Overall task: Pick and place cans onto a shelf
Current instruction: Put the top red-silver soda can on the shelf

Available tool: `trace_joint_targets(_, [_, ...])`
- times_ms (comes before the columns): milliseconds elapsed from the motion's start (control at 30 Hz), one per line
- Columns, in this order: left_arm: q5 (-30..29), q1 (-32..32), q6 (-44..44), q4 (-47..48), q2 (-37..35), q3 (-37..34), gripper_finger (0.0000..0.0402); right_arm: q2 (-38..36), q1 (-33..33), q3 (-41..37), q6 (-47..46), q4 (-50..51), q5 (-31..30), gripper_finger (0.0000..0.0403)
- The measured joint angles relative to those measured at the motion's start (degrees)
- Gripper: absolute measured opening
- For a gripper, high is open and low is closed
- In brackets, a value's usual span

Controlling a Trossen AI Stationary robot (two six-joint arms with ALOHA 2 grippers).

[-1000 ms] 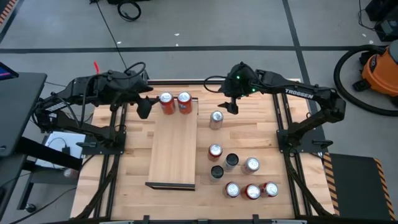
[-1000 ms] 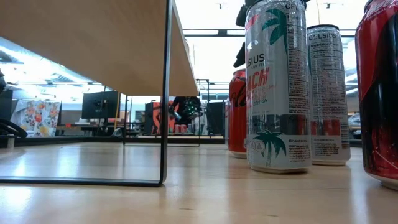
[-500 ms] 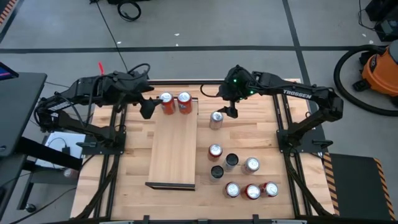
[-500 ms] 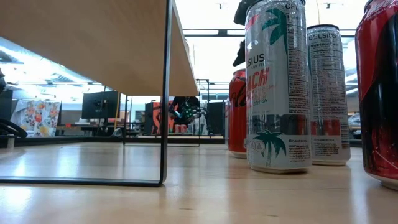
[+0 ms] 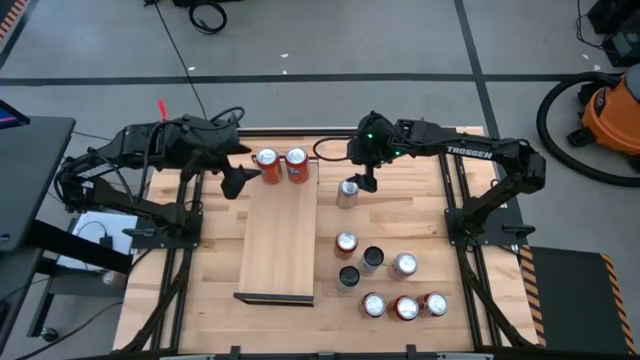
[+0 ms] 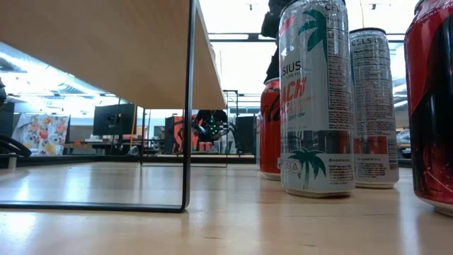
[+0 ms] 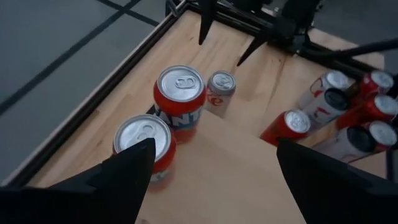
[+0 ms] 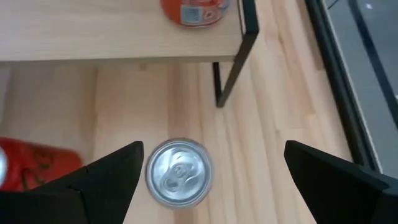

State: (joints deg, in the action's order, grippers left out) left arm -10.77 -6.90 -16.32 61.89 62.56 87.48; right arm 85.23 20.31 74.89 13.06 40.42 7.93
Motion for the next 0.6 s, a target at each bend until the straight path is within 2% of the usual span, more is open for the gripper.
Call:
trace_joint_targets(200, [-2.9,0.0,6.6,-1.0,0.1,0.0,0.0348,0.0,0.1,0.1,0.5,-1.9,-4.3,0.0400])
trace_joint_targets(433, [-6.4,0.0,9.7,-0.8,0.5,0.0,0.0348,0.0,0.5,1.5,-2.8,1.6,-0.5,0.0400])
trace_joint_targets(500, [-6.4,0.0,7.0,-0.9,0.4,0.0,0.0348,0.1,0.5,2.7,-3.5,3.3,1.2,0.0400])
trace_joint_targets(600, [-6.2,0.0,-5.3,-1.2,0.5,0.0,0.0348,0.0,-0.1,5.7,-3.7,3.9,1.4,0.0400])
